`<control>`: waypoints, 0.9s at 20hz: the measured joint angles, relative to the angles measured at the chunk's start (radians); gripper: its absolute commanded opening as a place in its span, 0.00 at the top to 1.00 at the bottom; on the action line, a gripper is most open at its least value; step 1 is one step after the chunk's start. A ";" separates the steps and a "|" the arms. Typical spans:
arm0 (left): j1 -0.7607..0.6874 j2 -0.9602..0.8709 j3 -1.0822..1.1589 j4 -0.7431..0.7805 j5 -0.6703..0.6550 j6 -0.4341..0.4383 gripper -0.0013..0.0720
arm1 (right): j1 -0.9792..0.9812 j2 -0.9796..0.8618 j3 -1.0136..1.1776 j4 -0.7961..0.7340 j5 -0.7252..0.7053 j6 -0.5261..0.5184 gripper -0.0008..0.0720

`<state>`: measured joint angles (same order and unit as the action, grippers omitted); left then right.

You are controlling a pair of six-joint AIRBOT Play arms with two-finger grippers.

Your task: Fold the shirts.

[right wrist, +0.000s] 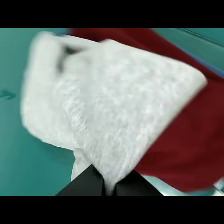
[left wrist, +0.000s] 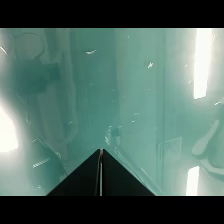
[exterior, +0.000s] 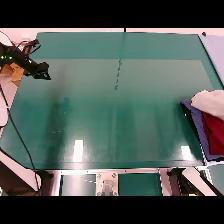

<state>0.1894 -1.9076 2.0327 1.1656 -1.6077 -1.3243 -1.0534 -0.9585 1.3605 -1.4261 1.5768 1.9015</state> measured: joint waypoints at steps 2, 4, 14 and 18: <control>0.000 0.000 0.000 -0.001 -0.003 0.004 0.96 | -0.055 0.042 -0.119 -0.057 0.009 0.003 0.98; 0.000 0.000 0.000 -0.003 -0.005 0.006 0.96 | -0.090 0.064 -0.247 -0.092 -0.011 0.003 0.76; 0.000 0.009 0.000 -0.051 0.000 0.036 0.96 | -0.107 0.070 -0.318 -0.174 -0.024 -0.091 0.98; -0.021 0.082 -0.005 -0.134 0.001 0.037 0.96 | 0.058 0.069 -0.170 0.044 -0.081 -0.102 0.98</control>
<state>0.1688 -1.8259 2.0274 1.0317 -1.6066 -1.2869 -0.9951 -0.8894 1.1908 -1.3819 1.4956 1.7992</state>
